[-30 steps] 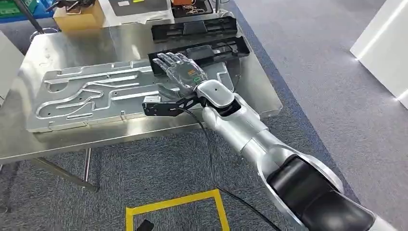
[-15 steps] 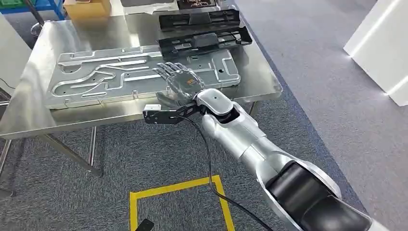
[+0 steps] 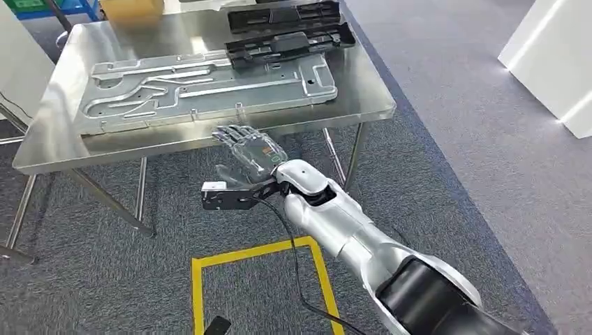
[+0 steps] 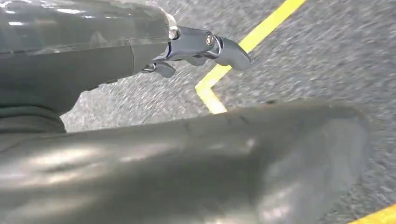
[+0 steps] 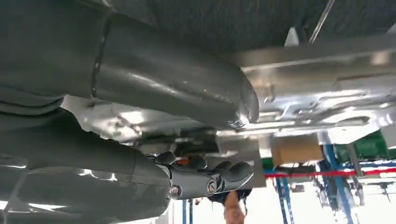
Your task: Take the parts from the cabinet and place them on the table.
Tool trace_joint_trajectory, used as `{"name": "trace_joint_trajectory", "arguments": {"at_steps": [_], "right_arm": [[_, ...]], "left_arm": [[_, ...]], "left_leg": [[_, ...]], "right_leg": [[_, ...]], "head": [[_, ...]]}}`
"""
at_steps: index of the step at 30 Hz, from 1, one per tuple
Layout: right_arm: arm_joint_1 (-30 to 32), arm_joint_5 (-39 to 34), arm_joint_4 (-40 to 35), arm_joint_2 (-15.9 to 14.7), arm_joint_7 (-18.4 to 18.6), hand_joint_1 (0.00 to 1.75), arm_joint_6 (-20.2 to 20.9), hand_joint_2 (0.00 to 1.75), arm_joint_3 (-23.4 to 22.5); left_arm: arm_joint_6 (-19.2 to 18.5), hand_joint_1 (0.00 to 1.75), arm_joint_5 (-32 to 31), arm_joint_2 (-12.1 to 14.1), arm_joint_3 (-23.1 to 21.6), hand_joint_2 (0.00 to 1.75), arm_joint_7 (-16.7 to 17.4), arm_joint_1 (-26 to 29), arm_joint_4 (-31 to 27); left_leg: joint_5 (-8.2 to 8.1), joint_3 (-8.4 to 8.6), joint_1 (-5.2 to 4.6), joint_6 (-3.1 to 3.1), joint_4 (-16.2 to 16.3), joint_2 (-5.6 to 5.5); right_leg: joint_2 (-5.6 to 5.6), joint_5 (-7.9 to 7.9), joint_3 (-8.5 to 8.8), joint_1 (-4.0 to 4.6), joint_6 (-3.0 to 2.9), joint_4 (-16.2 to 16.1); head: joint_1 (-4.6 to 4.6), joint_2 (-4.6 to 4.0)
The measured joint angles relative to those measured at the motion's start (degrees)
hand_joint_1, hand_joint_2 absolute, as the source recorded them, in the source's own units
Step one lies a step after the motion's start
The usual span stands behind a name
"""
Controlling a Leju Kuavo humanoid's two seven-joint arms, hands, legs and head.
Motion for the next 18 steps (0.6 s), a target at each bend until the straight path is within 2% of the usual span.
{"name": "trace_joint_trajectory", "arguments": {"at_steps": [1, 2, 4, 5, 6, 7, 8, 9, 10, 11, 12, 13, 14, 15, 16, 17, 18], "right_arm": [[0.1, -0.4, 0.0, 0.3, -0.4, 0.0, -0.1, 0.0, -0.1], [0.3, -0.8, 0.0, 0.4, -0.9, 0.0, -0.2, 0.0, -0.1], [1.3, -1.5, 0.1, 0.6, -2.0, 0.0, -1.0, 0.0, -0.1], [2.1, -2.1, 0.2, 0.6, -2.8, 0.0, -1.2, 0.0, -0.1], [2.8, -2.7, 0.3, 0.5, -3.7, 0.0, -1.4, 0.0, -0.2], [3.6, -3.4, 0.4, 0.5, -4.7, 0.0, -1.8, 0.0, -0.2], [4.7, -4.2, 0.6, 0.5, -5.9, 0.0, -2.2, 0.0, -0.5], [5.9, -5.1, 0.7, 0.4, -7.3, 0.0, -2.8, 0.0, -0.8], [7.1, -5.7, 1.0, 0.4, -8.6, 0.0, -3.2, 0.0, -0.9], [8.5, -6.5, 1.3, 0.3, -9.7, 0.0, -3.5, 0.0, -1.2], [9.7, -7.1, 1.7, 0.2, -10.7, 0.0, -4.2, 0.0, -1.5], [10.9, -7.6, 2.1, 0.1, -11.5, 0.0, -4.7, 0.0, -1.7], [11.9, -8.6, 3.2, 0.0, -12.8, 0.0, -5.3, 0.0, -2.0], [12.8, -9.2, 4.1, 0.0, -13.7, 0.0, -6.0, 0.0, -2.3], [13.5, -9.9, 5.1, 0.1, -14.4, 0.0, -6.4, 0.0, -2.8], [14.2, -10.9, 6.4, 0.2, -14.9, 0.0, -6.4, 0.0, -3.3], [15.2, -11.7, 8.0, 0.2, -15.2, 0.0, -6.8, 0.0, -4.0]], "left_arm": [[0.2, 0.0, 0.2, 0.0, 0.0, 0.0, -0.2, -0.1, 0.0], [0.4, 0.0, 0.5, 0.0, 0.0, 0.0, -0.3, -0.1, 0.0], [0.4, 0.0, 0.6, 0.0, 0.0, 0.0, -0.6, 0.1, 0.0], [0.4, 0.0, 0.8, 0.0, 0.0, 0.0, -0.8, 0.3, 0.0], [0.4, 0.0, 1.0, 0.0, 0.0, 0.0, -0.9, 0.3, 0.0], [0.4, 0.0, 1.1, 0.0, 0.0, 0.0, -1.0, 0.3, 0.0], [0.3, 0.0, 1.2, 0.0, 0.0, 0.0, -1.0, 0.2, 0.0], [0.3, 0.0, 1.2, 0.0, 0.0, 0.0, -0.3, 0.3, 0.0], [0.2, 0.0, 1.2, 0.2, 0.0, 0.0, 0.2, 0.4, 0.0], [-0.3, 0.0, 1.6, 0.5, 0.0, 0.0, 0.1, 0.7, 0.0], [-0.7, 0.0, 1.7, 1.0, 0.0, 0.0, -0.1, 0.9, 0.0], [-0.9, 0.0, 1.7, 1.4, 0.0, 0.0, -0.2, 1.0, 0.0], [-1.2, 0.0, 1.7, 1.8, 0.0, 0.0, -0.2, 1.0, 0.0], [-1.3, 0.0, 1.7, 2.0, 0.0, 0.0, -0.1, 1.0, 0.0], [-1.3, 0.0, 1.7, 2.0, 0.0, 0.0, -0.1, 0.9, 0.0], [-1.3, 0.0, 1.6, 2.0, 0.0, 0.0, -0.1, 0.9, 0.0], [-1.3, 0.0, 1.6, 2.1, 0.0, 0.0, -0.1, 0.9, 0.0]], "left_leg": [[-3.21, 3.87, -0.23, 0.2, -5.4, -0.02], [-4.55, 5.11, -0.51, 1.15, -8.6, -0.27], [-3.8, 4.29, -0.86, 2.02, -7.9, -0.24], [-3.01, 3.92, -0.58, 2.72, -8.3, -0.2], [-2.22, 3.53, -0.35, 3.25, -8.5, 0.14], [-1.5, 2.71, -0.41, 3.87, -8.5, 0.19], [-0.67, 1.77, -0.43, 4.13, -8.4, 0.2], [0.06, 0.8, -0.5, 4.22, -8.4, 0.19], [0.82, -0.22, -0.58, 4.21, -8.3, 0.19], [1.51, -1.17, -0.64, 4.14, -8.3, 0.2], [2.14, -2.07, -0.67, 4.06, -8.2, 0.2], [2.76, -2.95, -0.72, 3.94, -8.2, 0.2], [3.38, -3.85, -0.81, 3.81, -8.1, 0.19], [4.04, -4.6, -0.88, 3.68, -8.0, 0.13], [4.46, -4.97, -1.05, 3.4, -7.8, 0.09], [4.95, -5.26, -1.17, 3.09, -7.7, 0.08], [5.69, -5.16, -0.99, 2.74, -8.2, 0.15]], "right_leg": [[0.12, 0.39, -0.64, 0.26, 0.38, 0.3], [0.07, 0.82, -0.73, 0.26, 0.67, 0.5], [-0.05, 2.2, -0.56, 0.13, 1.36, -0.3], [-0.06, 2.77, -0.77, 0.29, 1.87, -0.5], [0.26, 1.62, -1.12, -0.05, 2.15, 0.1], [0.37, -1.71, -2.2, -0.12, 2.21, 2.0], [0.5, -5.81, -3.39, -0.13, 2.29, 5.7], [0.59, -9.22, -4.56, -0.15, 2.45, 10.5], [0.62, -11.19, -5.48, -0.17, 2.58, 15.0], [0.62, -11.15, -5.66, -0.17, 2.61, 18.1], [0.62, -9.72, -4.82, -0.17, 2.55, 18.8], [0.62, -7.67, -2.96, -0.17, 2.38, 17.3], [0.64, -5.97, 0.15, -0.15, 2.03, 13.8], [0.66, -5.81, 4.46, -0.04, 1.51, 8.3], [0.71, -7.87, 8.72, 0.29, 0.96, 3.1], [0.58, -9.5, 10.86, 0.37, 0.9, -1.3], [0.66, -8.89, 10.33, 0.5, 0.84, -0.8]], "head": [[0.0, 0.0], [0.02, 0.0], [-0.02, 0.0], [0.02, 0.0], [0.02, 0.0], [0.02, 0.0], [0.02, 0.0], [0.02, 0.0], [0.02, 0.0], [0.02, 0.0], [0.02, 0.0], [0.02, 0.0], [0.02, 0.0], [0.02, 0.0], [0.02, 0.0], [0.0, 0.0], [0.02, 0.0]]}}
